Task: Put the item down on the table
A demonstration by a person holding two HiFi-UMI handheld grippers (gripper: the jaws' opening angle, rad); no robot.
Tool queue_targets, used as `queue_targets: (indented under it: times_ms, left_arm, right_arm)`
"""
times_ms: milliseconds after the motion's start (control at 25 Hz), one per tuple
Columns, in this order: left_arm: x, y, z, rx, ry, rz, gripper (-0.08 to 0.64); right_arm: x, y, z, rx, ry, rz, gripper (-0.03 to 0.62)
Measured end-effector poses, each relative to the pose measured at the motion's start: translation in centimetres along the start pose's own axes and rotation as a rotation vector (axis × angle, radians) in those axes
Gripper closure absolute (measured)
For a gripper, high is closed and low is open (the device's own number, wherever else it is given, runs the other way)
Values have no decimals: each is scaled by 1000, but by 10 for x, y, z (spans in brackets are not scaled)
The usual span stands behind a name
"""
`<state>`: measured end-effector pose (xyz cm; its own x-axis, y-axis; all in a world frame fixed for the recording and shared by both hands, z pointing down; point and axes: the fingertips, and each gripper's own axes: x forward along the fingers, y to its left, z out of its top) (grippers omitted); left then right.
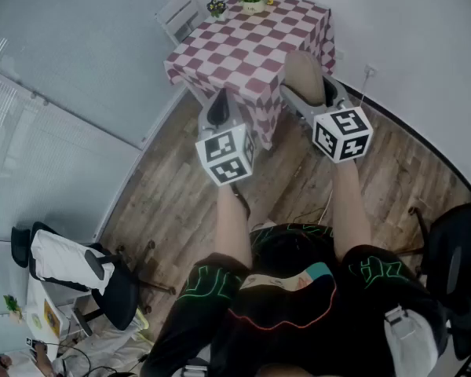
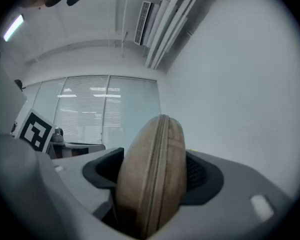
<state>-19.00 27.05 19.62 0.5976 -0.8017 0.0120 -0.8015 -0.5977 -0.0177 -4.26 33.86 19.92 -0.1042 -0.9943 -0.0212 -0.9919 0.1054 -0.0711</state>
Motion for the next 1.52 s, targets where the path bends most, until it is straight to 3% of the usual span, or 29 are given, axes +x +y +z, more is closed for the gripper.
queue_targets:
  times_ms: [800,1040,1520]
  left_arm:
    - [-7,-11,17,6,-28,41,550]
    - [-8,-12,26,8,-50,34,551]
    - [-19,-15,15,16,-11,20,551]
  right_arm:
    - [0,-17,16,33,-31,60,250]
    - [-5,-27,23,45,-50,45,250]
    - [-17,-33,27,93,-71,23,250]
